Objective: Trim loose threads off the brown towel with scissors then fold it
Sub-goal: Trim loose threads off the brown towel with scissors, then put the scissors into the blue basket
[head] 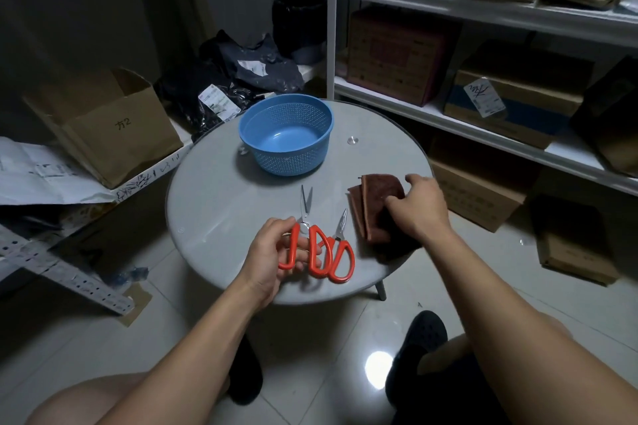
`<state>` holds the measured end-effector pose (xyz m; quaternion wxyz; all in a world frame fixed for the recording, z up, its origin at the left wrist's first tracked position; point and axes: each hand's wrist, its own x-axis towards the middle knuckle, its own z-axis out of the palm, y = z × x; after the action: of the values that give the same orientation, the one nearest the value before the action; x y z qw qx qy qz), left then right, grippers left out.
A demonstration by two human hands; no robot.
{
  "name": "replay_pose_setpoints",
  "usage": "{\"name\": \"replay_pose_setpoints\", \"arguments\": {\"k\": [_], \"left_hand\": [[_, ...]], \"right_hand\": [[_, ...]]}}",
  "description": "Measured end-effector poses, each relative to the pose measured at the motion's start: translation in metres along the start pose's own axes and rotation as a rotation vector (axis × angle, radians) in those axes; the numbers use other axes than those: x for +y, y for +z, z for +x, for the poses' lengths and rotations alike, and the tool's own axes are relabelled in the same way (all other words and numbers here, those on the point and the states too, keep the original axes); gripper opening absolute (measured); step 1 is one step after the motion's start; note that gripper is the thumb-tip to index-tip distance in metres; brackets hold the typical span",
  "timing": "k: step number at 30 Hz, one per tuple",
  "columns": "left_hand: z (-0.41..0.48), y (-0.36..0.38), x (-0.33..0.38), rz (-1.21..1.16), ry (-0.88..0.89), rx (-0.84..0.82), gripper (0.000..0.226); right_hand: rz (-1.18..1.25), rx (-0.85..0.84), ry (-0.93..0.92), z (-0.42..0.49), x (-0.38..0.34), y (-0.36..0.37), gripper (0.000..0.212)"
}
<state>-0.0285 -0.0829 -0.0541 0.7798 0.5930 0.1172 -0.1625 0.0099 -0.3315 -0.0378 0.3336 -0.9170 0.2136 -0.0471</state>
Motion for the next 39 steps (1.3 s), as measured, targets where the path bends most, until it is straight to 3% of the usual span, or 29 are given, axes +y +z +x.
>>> {"name": "replay_pose_setpoints", "arguments": {"k": [2, 3, 6, 8, 13, 22, 24, 28, 31, 35, 39], "left_hand": [[0.002, 0.002, -0.002, -0.027, -0.02, -0.017, 0.052], [0.002, 0.004, -0.002, -0.047, -0.026, -0.023, 0.057], [0.005, 0.01, -0.001, -0.118, 0.007, 0.012, 0.065], [0.005, 0.013, 0.001, -0.158, 0.048, 0.05, 0.07], [0.006, 0.017, 0.007, -0.134, 0.135, 0.128, 0.057], [0.023, 0.02, 0.026, 0.076, 0.115, -0.022, 0.054], [0.042, 0.016, 0.039, 0.149, 0.075, 0.023, 0.051], [0.083, 0.014, 0.074, 0.348, 0.003, 0.281, 0.054], [0.107, 0.017, 0.097, 0.385, -0.045, 0.317, 0.059], [0.125, 0.015, 0.103, 0.374, -0.061, 0.333, 0.023], [0.116, 0.005, 0.092, 0.377, -0.146, 0.322, 0.022]], "right_hand": [[-0.039, 0.125, -0.158, -0.023, -0.015, 0.001, 0.048], [0.024, 0.099, -0.199, -0.034, -0.022, 0.004, 0.04], [0.233, -0.212, -0.169, -0.069, -0.042, 0.014, 0.019], [0.319, -0.28, -0.159, -0.086, -0.049, 0.019, 0.012], [0.502, -0.308, -0.066, -0.099, -0.055, 0.025, 0.017], [0.77, -0.293, 0.103, -0.084, -0.05, 0.021, 0.012], [0.75, -0.252, 0.116, -0.073, -0.049, 0.017, 0.013], [0.748, -0.176, 0.101, -0.042, -0.059, 0.011, 0.012], [0.741, -0.155, 0.086, -0.015, -0.075, 0.014, 0.011], [0.591, -0.123, 0.002, 0.018, -0.102, 0.018, 0.014], [0.32, -0.097, -0.113, 0.059, -0.136, 0.029, 0.023]]}}
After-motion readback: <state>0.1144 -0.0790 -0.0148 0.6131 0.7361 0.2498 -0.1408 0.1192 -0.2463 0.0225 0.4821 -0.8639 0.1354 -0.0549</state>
